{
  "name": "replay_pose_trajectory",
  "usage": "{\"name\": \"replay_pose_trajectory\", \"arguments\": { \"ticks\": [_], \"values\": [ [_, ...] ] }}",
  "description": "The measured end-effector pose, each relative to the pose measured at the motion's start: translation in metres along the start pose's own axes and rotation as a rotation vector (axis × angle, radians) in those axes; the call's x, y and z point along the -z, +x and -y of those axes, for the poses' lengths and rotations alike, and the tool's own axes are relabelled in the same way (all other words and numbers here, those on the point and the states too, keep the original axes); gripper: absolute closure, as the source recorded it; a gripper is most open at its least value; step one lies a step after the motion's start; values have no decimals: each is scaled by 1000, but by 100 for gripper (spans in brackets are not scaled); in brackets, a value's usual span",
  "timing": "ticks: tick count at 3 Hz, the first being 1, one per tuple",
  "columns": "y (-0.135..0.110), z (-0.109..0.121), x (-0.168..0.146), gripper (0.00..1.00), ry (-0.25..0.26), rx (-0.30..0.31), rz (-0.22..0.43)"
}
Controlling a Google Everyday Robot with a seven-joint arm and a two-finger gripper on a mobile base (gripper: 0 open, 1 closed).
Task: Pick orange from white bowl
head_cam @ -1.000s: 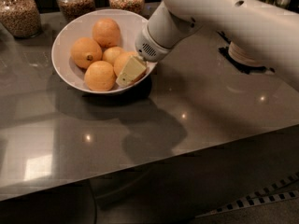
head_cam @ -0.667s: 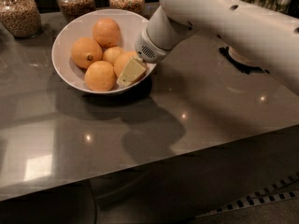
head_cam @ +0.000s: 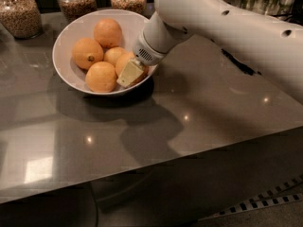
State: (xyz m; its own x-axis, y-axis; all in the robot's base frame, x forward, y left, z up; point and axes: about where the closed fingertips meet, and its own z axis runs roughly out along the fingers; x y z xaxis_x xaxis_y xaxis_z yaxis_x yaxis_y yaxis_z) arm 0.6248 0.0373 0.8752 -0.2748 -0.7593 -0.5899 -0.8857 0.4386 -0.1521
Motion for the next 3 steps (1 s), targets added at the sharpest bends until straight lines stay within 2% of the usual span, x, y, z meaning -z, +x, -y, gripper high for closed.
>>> {"name": "replay_pose_trajectory", "arguments": {
  "ticks": [2, 3],
  "values": [
    [-16, -3, 5, 90, -17, 43, -12],
    [-34, 0, 22, 100, -40, 74, -15]
  ]
}}
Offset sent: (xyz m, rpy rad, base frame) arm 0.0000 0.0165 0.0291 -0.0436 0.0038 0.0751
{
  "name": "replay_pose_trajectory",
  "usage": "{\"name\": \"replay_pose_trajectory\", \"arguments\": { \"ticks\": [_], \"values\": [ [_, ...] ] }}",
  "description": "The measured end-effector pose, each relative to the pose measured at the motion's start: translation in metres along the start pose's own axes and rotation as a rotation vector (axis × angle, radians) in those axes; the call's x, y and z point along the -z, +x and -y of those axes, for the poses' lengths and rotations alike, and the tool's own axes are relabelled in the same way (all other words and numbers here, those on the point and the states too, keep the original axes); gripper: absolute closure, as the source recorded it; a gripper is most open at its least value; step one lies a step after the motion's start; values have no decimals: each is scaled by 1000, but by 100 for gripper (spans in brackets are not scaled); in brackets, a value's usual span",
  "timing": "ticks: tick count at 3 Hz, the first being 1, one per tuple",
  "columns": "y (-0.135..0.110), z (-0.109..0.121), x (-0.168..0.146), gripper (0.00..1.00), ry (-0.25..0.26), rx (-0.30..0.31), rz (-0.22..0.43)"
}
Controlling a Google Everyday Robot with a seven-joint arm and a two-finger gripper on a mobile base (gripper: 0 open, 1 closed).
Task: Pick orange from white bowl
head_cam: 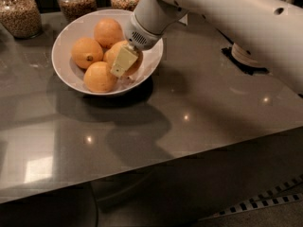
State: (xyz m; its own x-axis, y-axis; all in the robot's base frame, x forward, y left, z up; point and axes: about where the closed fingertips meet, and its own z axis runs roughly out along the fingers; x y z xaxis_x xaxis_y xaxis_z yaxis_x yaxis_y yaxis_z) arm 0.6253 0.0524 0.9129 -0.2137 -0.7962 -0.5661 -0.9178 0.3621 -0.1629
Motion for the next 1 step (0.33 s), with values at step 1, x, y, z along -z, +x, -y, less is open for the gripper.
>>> {"name": "replay_pose_trajectory", "arguments": {
  "ticks": [1],
  "values": [
    [-16, 8, 31, 100, -5, 24, -10]
  ]
}}
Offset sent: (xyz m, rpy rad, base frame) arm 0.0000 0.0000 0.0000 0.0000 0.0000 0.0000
